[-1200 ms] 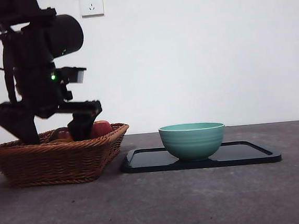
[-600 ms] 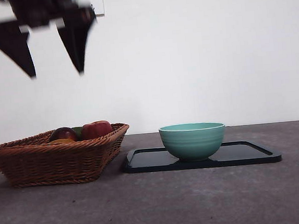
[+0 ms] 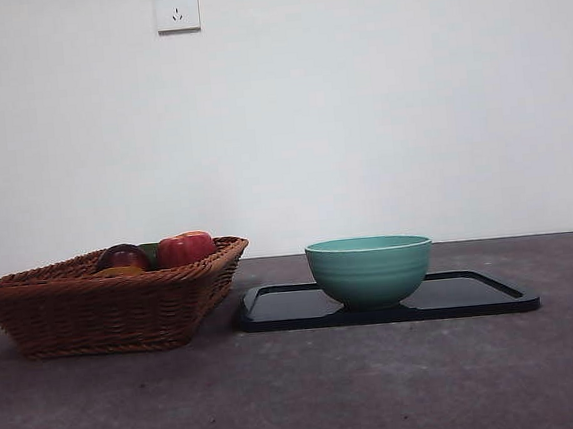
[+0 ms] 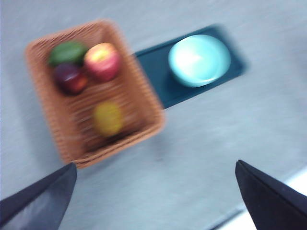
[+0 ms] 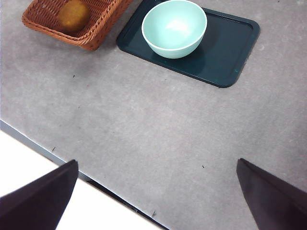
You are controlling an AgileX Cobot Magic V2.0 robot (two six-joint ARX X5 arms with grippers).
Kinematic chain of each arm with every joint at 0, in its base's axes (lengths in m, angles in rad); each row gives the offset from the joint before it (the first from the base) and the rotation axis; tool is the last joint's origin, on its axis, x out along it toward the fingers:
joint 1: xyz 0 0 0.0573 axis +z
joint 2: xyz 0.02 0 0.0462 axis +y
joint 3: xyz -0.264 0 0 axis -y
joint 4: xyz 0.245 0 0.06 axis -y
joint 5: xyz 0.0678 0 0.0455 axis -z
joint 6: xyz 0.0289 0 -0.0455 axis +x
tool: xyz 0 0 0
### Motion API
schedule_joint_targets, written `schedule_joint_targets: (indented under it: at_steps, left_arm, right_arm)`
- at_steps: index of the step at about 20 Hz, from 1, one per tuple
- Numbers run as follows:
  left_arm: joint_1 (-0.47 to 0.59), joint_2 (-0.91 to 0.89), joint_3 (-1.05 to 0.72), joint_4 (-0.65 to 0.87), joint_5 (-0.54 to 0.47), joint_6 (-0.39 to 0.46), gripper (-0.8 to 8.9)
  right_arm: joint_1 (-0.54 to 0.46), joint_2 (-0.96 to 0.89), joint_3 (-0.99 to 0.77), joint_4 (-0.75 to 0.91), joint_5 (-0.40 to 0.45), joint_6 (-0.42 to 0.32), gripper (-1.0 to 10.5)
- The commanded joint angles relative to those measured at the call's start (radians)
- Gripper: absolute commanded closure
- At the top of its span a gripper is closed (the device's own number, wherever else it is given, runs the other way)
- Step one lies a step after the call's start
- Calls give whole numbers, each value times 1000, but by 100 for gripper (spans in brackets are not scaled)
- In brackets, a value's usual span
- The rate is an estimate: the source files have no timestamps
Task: Pick up the wifruite, put it on the bowl, pick up the plate, put it on desk
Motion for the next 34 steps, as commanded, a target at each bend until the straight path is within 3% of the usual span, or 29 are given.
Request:
schedule_joint_targets:
  at_steps: [1,9,12,19,27,34]
  left_arm:
    - [-12,-98,-54,44,54,17,283]
    - [-12,-341,-320,149,132,68,283]
    - [-12,-351,-337,199,184,77,283]
    - [-12,-351,-337,215,184,95,283]
    - [-12,-351,-337,221,184,95,283]
    - [-12,-351,-337,222,184,98,283]
  right_arm:
    - [6,2,9,10,0,21,367]
    - [6,2,9,11,1,24,367]
    - [5,2,9,22,2,33,367]
    - [5,61,11,134,26,129,367]
    - [5,478,57,331,1,171,367]
    - [-13,897,321,336,2,175,368]
